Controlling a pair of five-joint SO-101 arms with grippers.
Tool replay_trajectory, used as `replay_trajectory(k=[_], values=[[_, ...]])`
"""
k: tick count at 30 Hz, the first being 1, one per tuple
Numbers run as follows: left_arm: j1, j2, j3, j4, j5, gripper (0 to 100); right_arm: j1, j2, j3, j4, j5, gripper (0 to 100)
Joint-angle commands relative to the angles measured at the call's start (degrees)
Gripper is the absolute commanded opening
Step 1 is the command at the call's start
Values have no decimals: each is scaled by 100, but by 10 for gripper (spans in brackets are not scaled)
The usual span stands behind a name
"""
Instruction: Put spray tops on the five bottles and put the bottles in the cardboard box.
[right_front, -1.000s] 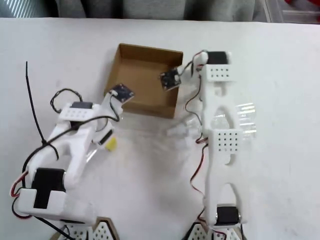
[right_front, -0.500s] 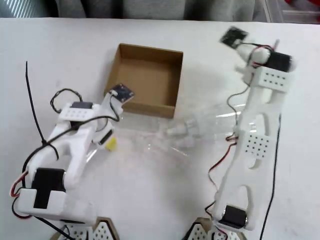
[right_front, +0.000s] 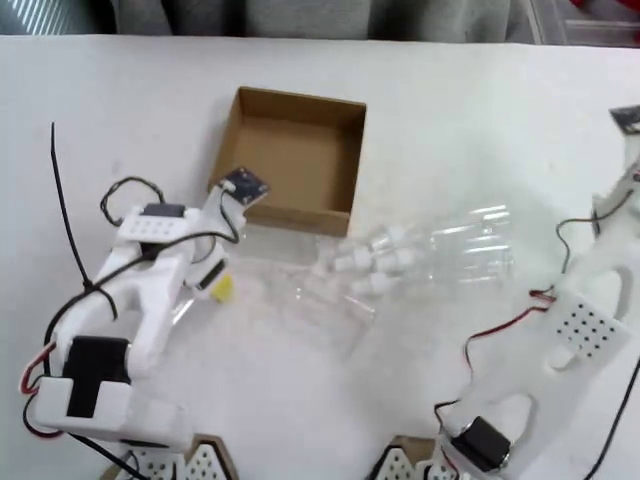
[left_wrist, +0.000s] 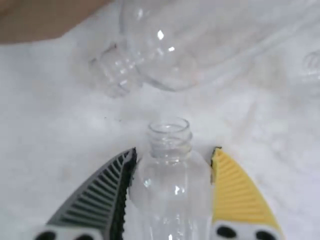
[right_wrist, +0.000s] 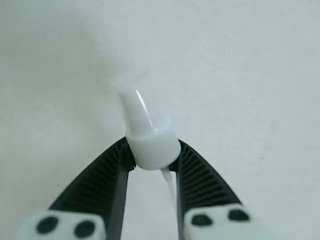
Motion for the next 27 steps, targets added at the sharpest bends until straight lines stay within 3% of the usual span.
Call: replay_trajectory(k=[1, 10, 21, 27], values=[[-110, -233, 9, -79, -62, 124, 330, -936, 853, 180, -70, 17], [-110, -242, 18, -62, -62, 125, 646, -2738, 3991, 22, -44, 17], [-110, -242, 18, -62, -62, 126, 804, -2941, 6180, -1938, -35, 23], [-110, -242, 18, -62, -62, 127, 813, -2941, 6593, -2229, 527, 152]])
